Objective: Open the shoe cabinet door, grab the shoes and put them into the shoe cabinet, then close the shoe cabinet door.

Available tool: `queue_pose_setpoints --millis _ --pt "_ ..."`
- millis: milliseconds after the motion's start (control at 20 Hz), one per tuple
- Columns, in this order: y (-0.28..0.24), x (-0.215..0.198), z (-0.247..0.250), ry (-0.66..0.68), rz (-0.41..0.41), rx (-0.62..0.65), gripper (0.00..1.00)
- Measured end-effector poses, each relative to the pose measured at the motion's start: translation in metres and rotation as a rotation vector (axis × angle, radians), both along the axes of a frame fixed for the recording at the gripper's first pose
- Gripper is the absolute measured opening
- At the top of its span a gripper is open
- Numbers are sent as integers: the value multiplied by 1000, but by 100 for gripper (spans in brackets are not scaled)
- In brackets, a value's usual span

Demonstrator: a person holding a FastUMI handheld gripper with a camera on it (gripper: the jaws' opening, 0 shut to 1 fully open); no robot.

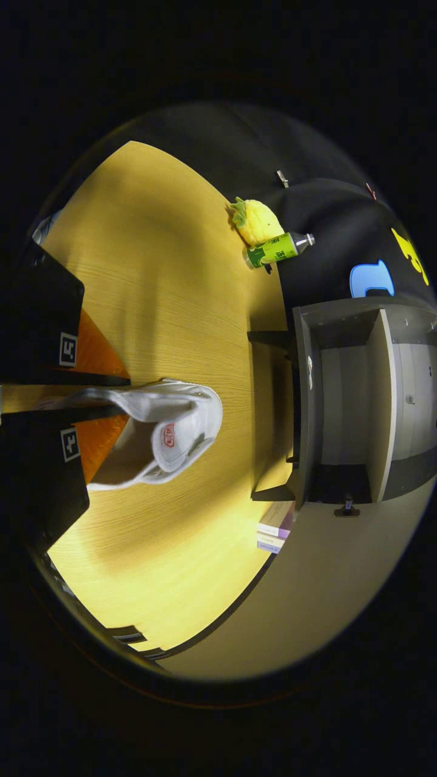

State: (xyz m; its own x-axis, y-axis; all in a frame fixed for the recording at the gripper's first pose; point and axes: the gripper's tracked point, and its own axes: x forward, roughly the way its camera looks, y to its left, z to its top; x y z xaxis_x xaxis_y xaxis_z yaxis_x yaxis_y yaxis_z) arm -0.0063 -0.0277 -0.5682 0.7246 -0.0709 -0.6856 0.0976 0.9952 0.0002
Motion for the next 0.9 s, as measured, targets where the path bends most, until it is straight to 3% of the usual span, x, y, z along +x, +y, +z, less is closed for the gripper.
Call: queue_pose_setpoints --millis 750,850,900 --pt "-4 26 -23 15 16 -18 21" --pt "-10 20 -17 22 23 -22 5" --pt "-7 15 -14 20 24 -25 5"
